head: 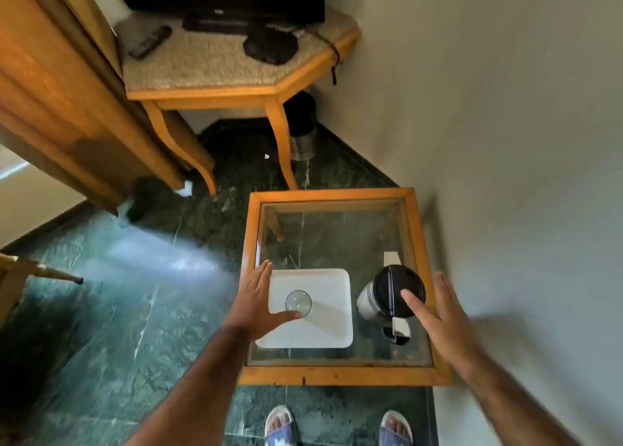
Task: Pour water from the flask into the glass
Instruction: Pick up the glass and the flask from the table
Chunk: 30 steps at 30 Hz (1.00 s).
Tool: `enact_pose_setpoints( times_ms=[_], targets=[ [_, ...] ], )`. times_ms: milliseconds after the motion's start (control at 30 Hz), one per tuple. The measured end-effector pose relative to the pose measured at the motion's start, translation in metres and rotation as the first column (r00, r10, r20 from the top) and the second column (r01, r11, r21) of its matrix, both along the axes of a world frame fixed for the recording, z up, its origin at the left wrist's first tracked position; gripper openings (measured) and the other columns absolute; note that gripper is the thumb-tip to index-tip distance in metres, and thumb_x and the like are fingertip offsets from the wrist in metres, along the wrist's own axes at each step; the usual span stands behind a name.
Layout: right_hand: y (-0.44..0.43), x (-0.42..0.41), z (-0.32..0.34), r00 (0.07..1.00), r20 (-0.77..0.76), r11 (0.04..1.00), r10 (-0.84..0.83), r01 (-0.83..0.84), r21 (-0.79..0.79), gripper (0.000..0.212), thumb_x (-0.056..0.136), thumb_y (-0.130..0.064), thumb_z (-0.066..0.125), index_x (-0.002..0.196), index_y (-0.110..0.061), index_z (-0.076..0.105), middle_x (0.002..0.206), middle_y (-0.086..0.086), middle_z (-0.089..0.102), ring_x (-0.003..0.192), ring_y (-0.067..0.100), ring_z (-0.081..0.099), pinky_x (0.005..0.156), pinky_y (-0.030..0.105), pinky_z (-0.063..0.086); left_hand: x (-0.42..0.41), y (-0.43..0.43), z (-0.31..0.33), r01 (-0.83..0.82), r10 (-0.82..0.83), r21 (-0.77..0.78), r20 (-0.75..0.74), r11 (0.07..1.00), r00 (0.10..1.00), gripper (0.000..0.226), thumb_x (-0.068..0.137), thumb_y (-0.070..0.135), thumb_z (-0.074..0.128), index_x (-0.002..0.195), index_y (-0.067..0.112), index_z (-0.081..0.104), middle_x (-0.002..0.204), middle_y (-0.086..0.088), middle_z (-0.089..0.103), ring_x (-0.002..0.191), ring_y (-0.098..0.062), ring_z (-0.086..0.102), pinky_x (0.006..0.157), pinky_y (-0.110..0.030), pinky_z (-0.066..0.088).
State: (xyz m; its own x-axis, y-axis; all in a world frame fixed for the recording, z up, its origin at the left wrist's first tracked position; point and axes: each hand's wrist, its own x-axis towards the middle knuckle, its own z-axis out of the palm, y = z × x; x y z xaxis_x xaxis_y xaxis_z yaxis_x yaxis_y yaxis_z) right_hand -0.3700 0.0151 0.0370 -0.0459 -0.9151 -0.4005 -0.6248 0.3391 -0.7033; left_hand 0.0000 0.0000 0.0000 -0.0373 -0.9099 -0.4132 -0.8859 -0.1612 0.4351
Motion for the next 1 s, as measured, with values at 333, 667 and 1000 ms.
enact_pose_setpoints(
  times_ms=[333, 667, 1000],
  targets=[
    [0.057, 0.022, -0.061, 0.848, 0.438, 0.949, -0.3, 0.216, 0.23, 0.079, 0.069, -0.1, 0.051, 0.109, -0.039, 0.081, 0.126, -0.012, 0.078, 0.128, 0.012, 0.063, 0.12, 0.052, 0.036, -0.029, 0.024, -0.109, -0.291, 0.321, 0.174, -0.185, 0.941, 0.929, 0.125, 0.065, 0.037, 0.099, 0.165, 0.012, 0.028, 0.17, -0.007, 0.037, 0.156, -0.026, 0.038, 0.126, -0.036, 0.03],
    [0.071, 0.06, -0.089, 0.6, 0.684, 0.829, -0.415, 0.56, 0.012, 0.054, 0.091, -0.073, 0.063, 0.085, -0.02, 0.073, 0.078, -0.003, 0.068, 0.085, 0.024, 0.061, 0.104, 0.062, 0.041, -0.045, 0.031, -0.164, -0.567, 0.563, 0.14, -0.446, 0.812, 0.696, 0.069, 0.07, 0.022, 0.097, 0.125, 0.038, 0.058, 0.12, 0.023, 0.068, 0.116, -0.018, 0.071, 0.084, -0.012, 0.058],
    [0.019, 0.025, -0.08, 0.38, 0.822, 0.762, -0.424, 0.641, 0.097, 0.037, 0.105, -0.035, 0.052, 0.077, -0.03, 0.075, 0.065, -0.014, 0.051, 0.065, 0.012, 0.04, 0.077, 0.033, 0.032, -0.03, 0.002, -0.127, -0.524, 0.458, 0.055, -0.569, 0.85, 0.683, 0.066, 0.064, 0.035, 0.094, 0.122, 0.033, 0.062, 0.129, 0.006, 0.069, 0.124, -0.021, 0.066, 0.106, -0.045, 0.058]
  ],
)
